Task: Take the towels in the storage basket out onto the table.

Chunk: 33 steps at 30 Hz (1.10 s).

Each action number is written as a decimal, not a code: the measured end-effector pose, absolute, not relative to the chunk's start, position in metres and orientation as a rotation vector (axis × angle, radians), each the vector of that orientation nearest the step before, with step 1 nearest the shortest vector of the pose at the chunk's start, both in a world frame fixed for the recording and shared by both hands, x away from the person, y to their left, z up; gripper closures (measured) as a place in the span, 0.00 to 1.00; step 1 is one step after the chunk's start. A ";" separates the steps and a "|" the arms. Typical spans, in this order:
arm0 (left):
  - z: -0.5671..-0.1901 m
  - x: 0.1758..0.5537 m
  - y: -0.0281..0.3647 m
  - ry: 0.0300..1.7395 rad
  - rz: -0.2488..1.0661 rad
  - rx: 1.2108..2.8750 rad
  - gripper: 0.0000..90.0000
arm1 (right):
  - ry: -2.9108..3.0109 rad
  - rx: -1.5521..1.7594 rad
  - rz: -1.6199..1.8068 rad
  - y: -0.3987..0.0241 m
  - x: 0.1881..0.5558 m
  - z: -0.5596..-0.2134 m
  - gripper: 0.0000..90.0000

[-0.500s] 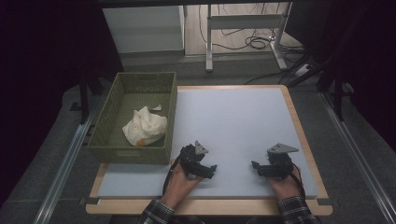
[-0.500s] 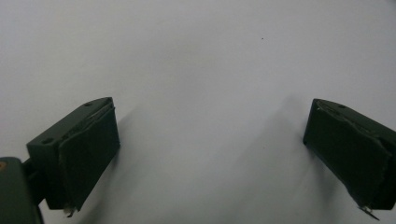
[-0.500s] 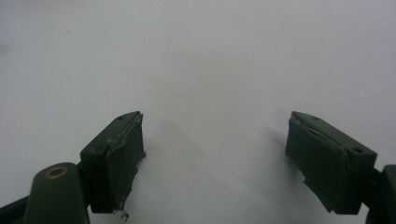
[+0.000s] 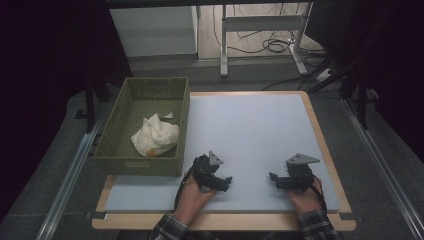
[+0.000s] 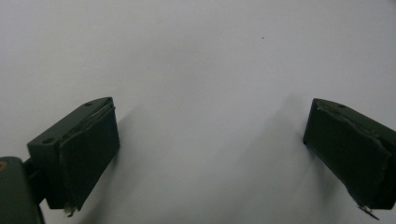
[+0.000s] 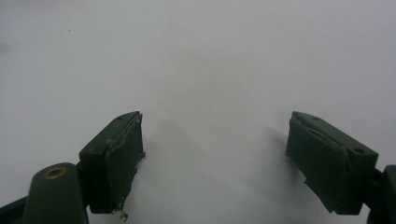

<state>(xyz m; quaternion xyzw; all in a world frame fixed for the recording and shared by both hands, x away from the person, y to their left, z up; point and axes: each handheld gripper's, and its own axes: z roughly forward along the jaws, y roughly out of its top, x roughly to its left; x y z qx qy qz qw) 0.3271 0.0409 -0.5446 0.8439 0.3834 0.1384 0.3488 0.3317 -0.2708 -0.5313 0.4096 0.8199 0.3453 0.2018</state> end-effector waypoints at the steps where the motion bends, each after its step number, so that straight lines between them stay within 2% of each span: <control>1: -0.545 0.327 0.041 0.995 0.358 2.188 0.04 | 2.290 1.144 0.964 -0.271 0.332 -0.531 0.21; 19: -0.541 0.335 0.039 0.973 0.321 2.227 0.03 | 2.290 1.144 0.965 -0.271 0.332 -0.531 0.21; 29: -0.518 0.344 0.031 0.932 0.295 2.275 0.01 | 2.290 1.143 0.965 -0.271 0.332 -0.531 0.21; 33: -0.505 0.356 0.021 0.879 0.244 2.303 0.00 | 2.291 1.142 0.965 -0.271 0.332 -0.531 0.21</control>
